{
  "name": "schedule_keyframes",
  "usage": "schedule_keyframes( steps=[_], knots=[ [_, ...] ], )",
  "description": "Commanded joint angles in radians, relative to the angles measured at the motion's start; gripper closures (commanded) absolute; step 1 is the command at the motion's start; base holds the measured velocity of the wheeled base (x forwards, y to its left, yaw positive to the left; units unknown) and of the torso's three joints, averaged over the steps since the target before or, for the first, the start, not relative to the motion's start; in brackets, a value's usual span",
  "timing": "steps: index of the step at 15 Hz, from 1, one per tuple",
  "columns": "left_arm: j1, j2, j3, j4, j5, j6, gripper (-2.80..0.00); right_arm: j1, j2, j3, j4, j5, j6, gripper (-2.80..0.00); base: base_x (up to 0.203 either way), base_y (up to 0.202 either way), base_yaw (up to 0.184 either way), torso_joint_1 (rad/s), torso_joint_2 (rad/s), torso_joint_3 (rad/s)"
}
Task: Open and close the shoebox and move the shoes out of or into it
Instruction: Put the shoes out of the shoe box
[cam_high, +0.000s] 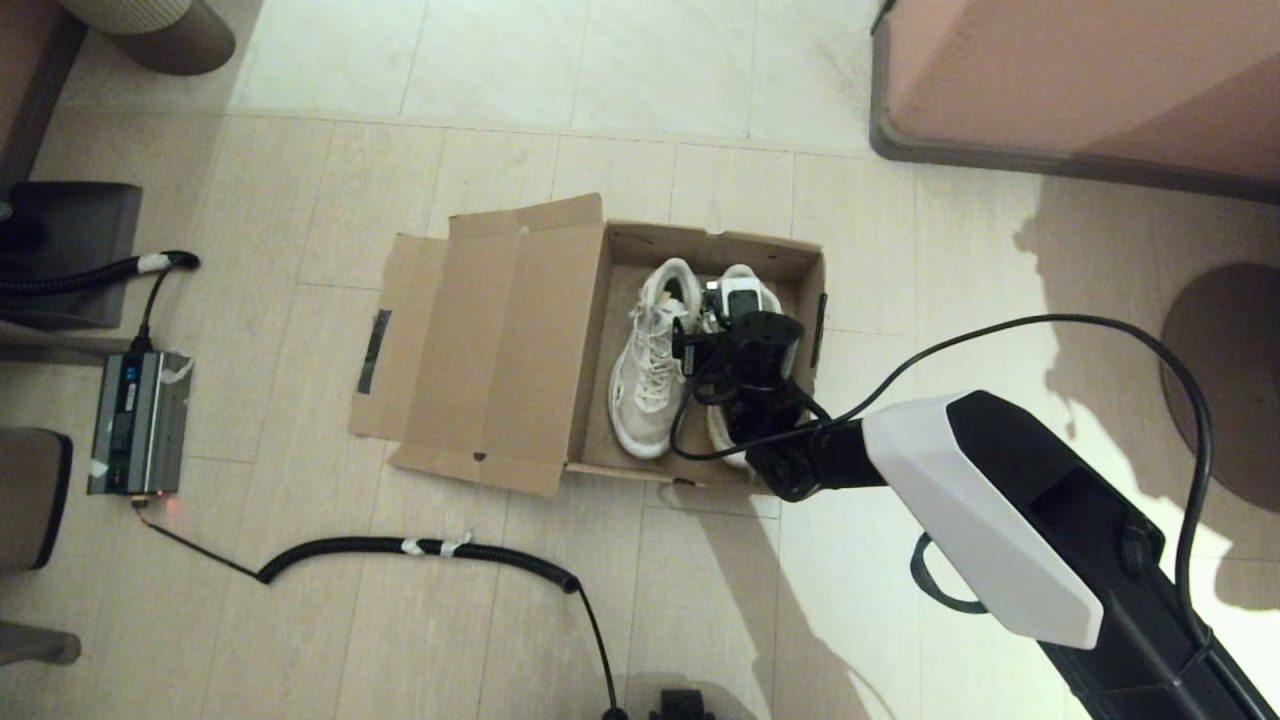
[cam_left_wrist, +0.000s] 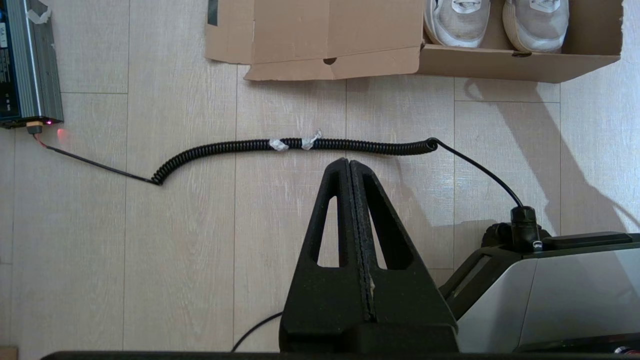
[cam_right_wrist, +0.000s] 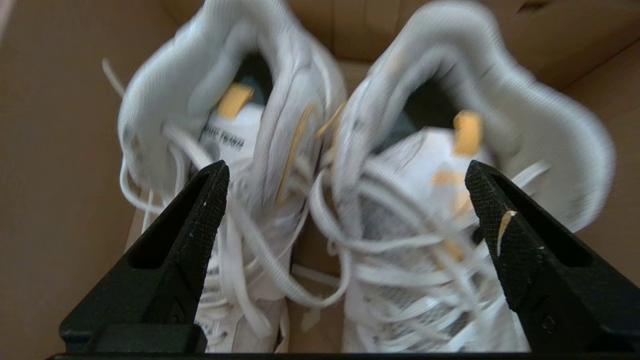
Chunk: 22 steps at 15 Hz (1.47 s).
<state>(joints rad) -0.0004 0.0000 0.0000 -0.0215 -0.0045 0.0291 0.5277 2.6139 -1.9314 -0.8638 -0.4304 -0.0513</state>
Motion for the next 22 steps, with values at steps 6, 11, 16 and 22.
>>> schedule_keyframes(
  steps=[6,11,16,22],
  knots=[
    [-0.001,0.002,0.008,-0.001,0.0,0.0,0.0,0.0,0.026,-0.015,-0.015,0.009,0.007,-1.89,0.0,0.0,0.0,0.0,0.0,0.0],
    [0.0,0.002,0.008,-0.001,0.0,0.0,0.0,0.0,0.031,-0.017,-0.02,0.021,0.007,0.0,0.0,0.0,0.0,0.0,0.0,0.0],
    [0.0,0.002,0.008,-0.001,0.0,0.0,0.0,0.0,0.038,-0.018,-0.021,0.021,0.01,0.0,0.0,0.0,0.0,0.0,0.0,0.0],
    [0.0,0.002,0.008,0.0,0.0,0.0,0.0,0.009,-0.032,-0.014,-0.01,-0.008,0.043,0.0,0.0,0.0,0.0,0.0,0.0,0.0]
  ],
)
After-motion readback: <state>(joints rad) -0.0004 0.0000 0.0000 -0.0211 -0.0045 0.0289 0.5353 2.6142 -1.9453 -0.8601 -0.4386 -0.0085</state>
